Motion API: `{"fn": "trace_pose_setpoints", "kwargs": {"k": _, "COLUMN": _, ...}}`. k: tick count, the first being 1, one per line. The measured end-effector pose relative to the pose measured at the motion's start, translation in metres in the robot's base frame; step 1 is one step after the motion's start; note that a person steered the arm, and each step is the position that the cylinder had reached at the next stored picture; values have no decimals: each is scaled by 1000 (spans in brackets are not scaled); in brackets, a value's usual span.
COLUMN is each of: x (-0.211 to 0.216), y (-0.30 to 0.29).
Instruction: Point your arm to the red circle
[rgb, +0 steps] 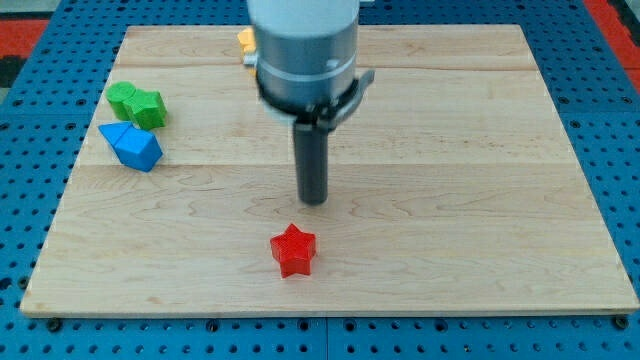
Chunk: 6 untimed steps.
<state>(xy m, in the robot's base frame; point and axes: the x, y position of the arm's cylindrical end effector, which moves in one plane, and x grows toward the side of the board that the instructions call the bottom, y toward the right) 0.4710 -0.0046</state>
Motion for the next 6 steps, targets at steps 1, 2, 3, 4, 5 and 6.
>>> {"fn": "trace_pose_setpoints", "kwargs": {"k": 1, "x": -52, "y": 11}}
{"fn": "trace_pose_setpoints", "kwargs": {"k": 2, "x": -92, "y": 9}}
{"fn": "trace_pose_setpoints", "kwargs": {"k": 3, "x": -137, "y": 9}}
{"fn": "trace_pose_setpoints", "kwargs": {"k": 4, "x": -184, "y": 9}}
{"fn": "trace_pose_setpoints", "kwargs": {"k": 5, "x": -214, "y": -9}}
{"fn": "trace_pose_setpoints", "kwargs": {"k": 6, "x": -225, "y": -83}}
